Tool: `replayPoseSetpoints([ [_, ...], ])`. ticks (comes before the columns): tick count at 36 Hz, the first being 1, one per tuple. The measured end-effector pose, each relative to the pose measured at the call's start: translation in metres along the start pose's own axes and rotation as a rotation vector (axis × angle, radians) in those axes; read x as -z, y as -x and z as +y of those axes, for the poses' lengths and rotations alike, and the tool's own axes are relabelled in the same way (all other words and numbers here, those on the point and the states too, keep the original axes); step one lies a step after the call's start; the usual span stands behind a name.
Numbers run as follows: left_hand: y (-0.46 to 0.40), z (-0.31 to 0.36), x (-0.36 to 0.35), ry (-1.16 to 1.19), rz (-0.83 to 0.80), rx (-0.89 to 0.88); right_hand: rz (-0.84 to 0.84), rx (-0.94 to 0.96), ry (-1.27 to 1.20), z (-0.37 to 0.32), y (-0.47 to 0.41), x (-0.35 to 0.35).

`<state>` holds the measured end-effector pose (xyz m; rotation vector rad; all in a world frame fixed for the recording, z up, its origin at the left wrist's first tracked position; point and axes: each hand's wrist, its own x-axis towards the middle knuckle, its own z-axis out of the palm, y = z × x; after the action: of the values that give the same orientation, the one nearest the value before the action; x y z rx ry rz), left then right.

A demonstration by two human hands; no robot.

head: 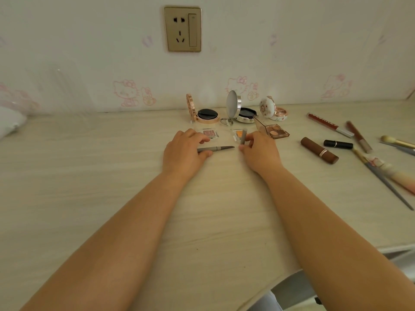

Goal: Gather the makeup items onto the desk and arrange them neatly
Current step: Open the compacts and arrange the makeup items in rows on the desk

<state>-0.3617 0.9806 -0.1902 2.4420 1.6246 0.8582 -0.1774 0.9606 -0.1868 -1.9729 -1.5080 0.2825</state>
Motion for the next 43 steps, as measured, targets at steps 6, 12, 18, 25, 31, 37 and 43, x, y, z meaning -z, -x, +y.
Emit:
replayPoseSetpoints([
  [6, 0.0, 0.0, 0.0, -0.014, 0.02, -0.013, -0.001, -0.002, -0.007, -0.001, 0.002, 0.001],
  [12, 0.006, 0.008, 0.005, 0.0, 0.178, -0.178, 0.0, -0.067, -0.169, 0.002, 0.009, 0.01],
  [18, 0.013, 0.036, 0.0, 0.037, 0.281, -0.35, 0.011, -0.164, -0.349, 0.018, 0.028, 0.028],
  [25, 0.018, 0.108, -0.025, 0.099, 0.138, -0.482, 0.126, -0.225, -0.361, 0.061, 0.048, 0.069],
  [31, 0.011, 0.176, -0.053, 0.141, 0.012, -0.474, 0.294, -0.282, -0.27, 0.113, 0.059, 0.118],
  [37, -0.01, 0.238, -0.076, 0.133, -0.047, -0.49, 0.367, -0.322, -0.201, 0.157, 0.07, 0.159],
  [43, -0.019, 0.27, -0.102, 0.104, -0.112, -0.464, 0.348, -0.29, -0.099, 0.179, 0.08, 0.171],
])
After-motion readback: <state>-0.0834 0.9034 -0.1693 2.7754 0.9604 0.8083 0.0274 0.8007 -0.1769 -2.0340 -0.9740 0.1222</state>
